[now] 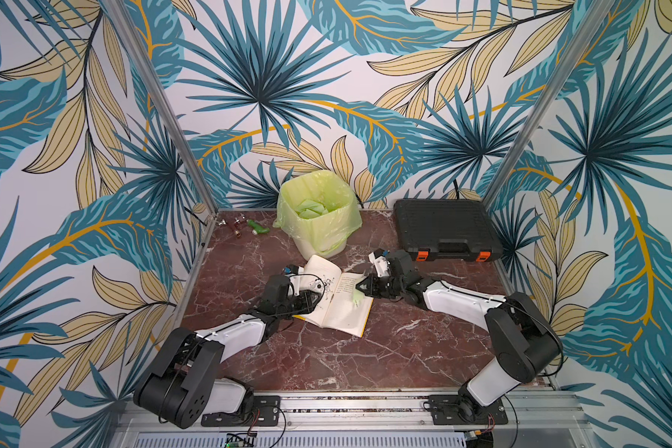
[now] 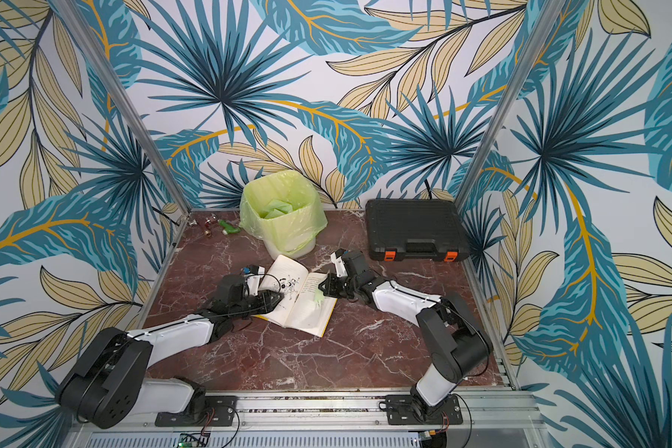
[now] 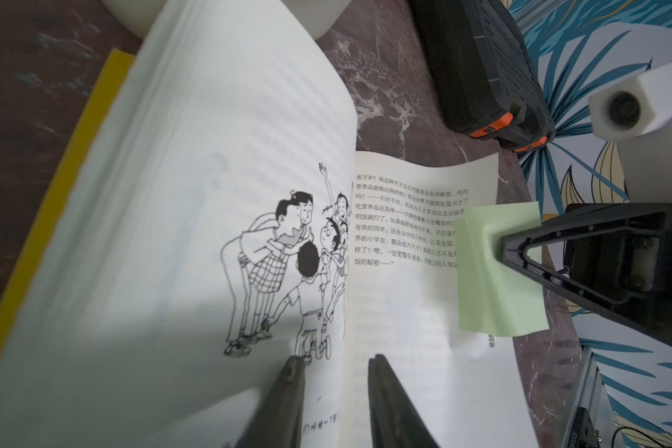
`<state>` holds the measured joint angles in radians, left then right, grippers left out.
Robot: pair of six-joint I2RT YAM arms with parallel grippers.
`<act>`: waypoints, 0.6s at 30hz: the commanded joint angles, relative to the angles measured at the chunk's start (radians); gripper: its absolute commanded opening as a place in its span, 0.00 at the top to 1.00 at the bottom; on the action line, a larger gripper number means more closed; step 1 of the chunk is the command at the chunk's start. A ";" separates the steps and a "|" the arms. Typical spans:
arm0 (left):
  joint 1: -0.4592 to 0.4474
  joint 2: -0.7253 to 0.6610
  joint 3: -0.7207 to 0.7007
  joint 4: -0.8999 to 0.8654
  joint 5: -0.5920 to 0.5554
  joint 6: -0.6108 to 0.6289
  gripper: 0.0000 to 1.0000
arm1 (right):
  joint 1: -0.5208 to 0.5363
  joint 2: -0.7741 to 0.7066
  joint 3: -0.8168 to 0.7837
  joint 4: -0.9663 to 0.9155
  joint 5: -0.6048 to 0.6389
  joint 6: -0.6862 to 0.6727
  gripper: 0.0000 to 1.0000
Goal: Peel off the used sticky note
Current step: Turn the page of the book at the center of the board, then tear off the note from the book.
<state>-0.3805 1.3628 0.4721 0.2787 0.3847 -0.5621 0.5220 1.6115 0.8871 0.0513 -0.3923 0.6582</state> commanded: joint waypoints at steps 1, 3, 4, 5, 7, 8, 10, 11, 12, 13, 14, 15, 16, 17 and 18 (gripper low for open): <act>-0.037 -0.013 0.044 -0.060 -0.024 0.044 0.65 | 0.000 -0.048 -0.047 -0.121 0.040 -0.052 1.00; -0.050 0.002 0.057 -0.059 -0.024 0.047 0.65 | 0.000 -0.066 -0.054 -0.146 0.059 -0.061 1.00; -0.055 0.012 0.064 -0.055 -0.023 0.047 0.65 | 0.000 -0.071 -0.057 -0.156 0.067 -0.065 1.00; -0.059 0.026 0.069 -0.051 -0.020 0.046 0.65 | 0.000 -0.076 -0.059 -0.171 0.080 -0.069 1.00; -0.061 0.051 0.075 -0.037 -0.013 0.040 0.65 | 0.000 -0.084 -0.060 -0.196 0.108 -0.075 1.00; -0.064 0.065 0.076 -0.027 -0.008 0.037 0.64 | 0.001 -0.087 -0.060 -0.204 0.119 -0.078 1.00; -0.068 0.087 0.080 -0.014 -0.001 0.032 0.64 | 0.001 -0.093 -0.059 -0.218 0.132 -0.089 1.00; -0.070 0.097 0.086 -0.011 0.003 0.031 0.64 | 0.002 -0.094 -0.054 -0.227 0.137 -0.096 1.00; -0.073 0.107 0.090 -0.009 0.004 0.031 0.64 | 0.003 -0.094 -0.051 -0.236 0.140 -0.106 1.00; -0.074 0.116 0.094 -0.005 0.008 0.029 0.64 | 0.004 -0.093 -0.047 -0.241 0.141 -0.115 1.00; -0.076 0.125 0.097 0.002 0.012 0.026 0.64 | 0.008 -0.091 -0.043 -0.245 0.140 -0.125 1.00; -0.077 0.136 0.102 0.010 0.015 0.023 0.64 | 0.015 -0.086 -0.034 -0.250 0.135 -0.139 1.00; -0.078 0.143 0.104 0.013 0.018 0.021 0.64 | 0.024 -0.079 -0.024 -0.255 0.133 -0.151 1.00; -0.079 0.152 0.106 0.016 0.021 0.019 0.64 | 0.035 -0.070 -0.014 -0.259 0.135 -0.164 1.00; -0.080 0.159 0.108 0.022 0.023 0.017 0.64 | 0.044 -0.060 -0.001 -0.279 0.139 -0.177 1.00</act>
<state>-0.4572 1.5013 0.5575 0.2737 0.4026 -0.5442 0.5377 1.5375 0.8597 -0.1539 -0.2588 0.5385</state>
